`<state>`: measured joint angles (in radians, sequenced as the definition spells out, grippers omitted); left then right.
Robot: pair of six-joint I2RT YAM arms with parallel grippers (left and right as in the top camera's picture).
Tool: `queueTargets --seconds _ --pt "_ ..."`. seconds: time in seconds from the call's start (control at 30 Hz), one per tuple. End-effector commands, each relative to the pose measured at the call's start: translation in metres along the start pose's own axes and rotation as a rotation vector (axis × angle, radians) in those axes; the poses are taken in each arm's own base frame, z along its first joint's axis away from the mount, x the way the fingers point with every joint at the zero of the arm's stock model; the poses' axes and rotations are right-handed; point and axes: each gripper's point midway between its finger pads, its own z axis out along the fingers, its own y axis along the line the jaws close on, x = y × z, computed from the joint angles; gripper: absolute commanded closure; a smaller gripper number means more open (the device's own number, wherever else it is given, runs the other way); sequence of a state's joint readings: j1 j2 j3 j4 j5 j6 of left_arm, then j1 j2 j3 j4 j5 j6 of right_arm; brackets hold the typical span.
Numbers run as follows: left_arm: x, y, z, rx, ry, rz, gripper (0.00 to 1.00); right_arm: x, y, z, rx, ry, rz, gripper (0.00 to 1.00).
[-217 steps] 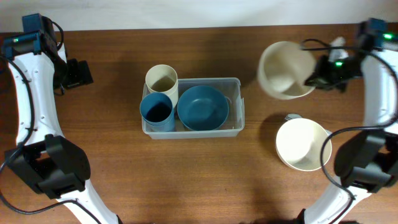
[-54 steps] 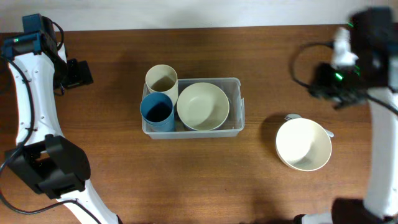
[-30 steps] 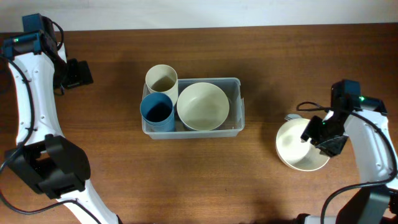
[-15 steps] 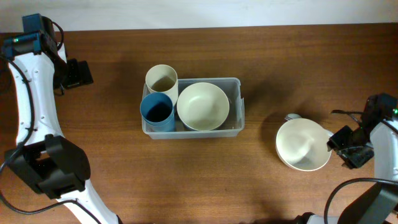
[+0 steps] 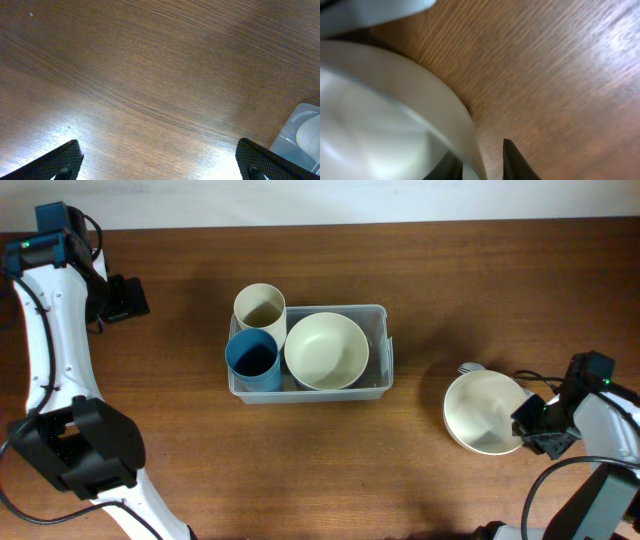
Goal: Pack container
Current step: 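Move the right gripper to the last cream bowl and grasp its rim, then lift the cream bowl and lower it into the bin onto the stacked bowls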
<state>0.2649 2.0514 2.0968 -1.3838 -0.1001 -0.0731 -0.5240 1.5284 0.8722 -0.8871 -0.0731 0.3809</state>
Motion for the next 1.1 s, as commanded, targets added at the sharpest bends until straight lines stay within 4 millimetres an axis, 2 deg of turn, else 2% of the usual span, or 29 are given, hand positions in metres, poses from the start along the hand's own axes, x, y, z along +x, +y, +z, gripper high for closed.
queueTargets --seconds 0.0,0.1,0.17,0.2,0.33,0.67,0.77,0.87,1.07 --pt "-0.004 -0.001 -0.005 0.011 -0.017 -0.013 0.00 0.001 0.000 0.004 -0.017 -0.016 -0.003 0.78" --pt "-0.004 -0.001 -0.005 0.011 -0.017 -0.013 0.00 0.001 -0.001 0.008 -0.020 -0.024 -0.004 0.78" --pt "-0.004 -0.001 -0.005 0.011 -0.017 -0.013 0.00 0.002 -0.001 0.011 -0.020 -0.026 -0.004 0.87" --pt "-0.004 -0.001 -0.005 0.011 -0.017 -0.013 0.00 0.001 -0.001 0.012 -0.020 -0.025 -0.004 0.96" --pt "-0.004 -0.001 -0.005 0.011 -0.017 -0.013 0.00 0.001 0.003 0.013 -0.039 -0.020 -0.004 0.96" --pt "-0.004 -0.001 -0.005 0.011 -0.017 -0.013 0.00 -0.001 0.031 0.002 -0.189 -0.003 -0.052 0.96" --pt "-0.004 -0.001 -0.005 0.011 -0.017 -0.013 0.00 0.000 0.052 -0.010 -0.300 0.010 -0.129 0.96" --pt "-0.004 -0.001 -0.005 0.011 -0.017 -0.013 0.00 0.000 0.077 -0.037 -0.442 0.009 -0.254 0.96" --pt "-0.004 -0.001 -0.005 0.011 -0.017 -0.013 0.00 -0.010 0.094 -0.079 -0.505 -0.036 -0.359 0.96"
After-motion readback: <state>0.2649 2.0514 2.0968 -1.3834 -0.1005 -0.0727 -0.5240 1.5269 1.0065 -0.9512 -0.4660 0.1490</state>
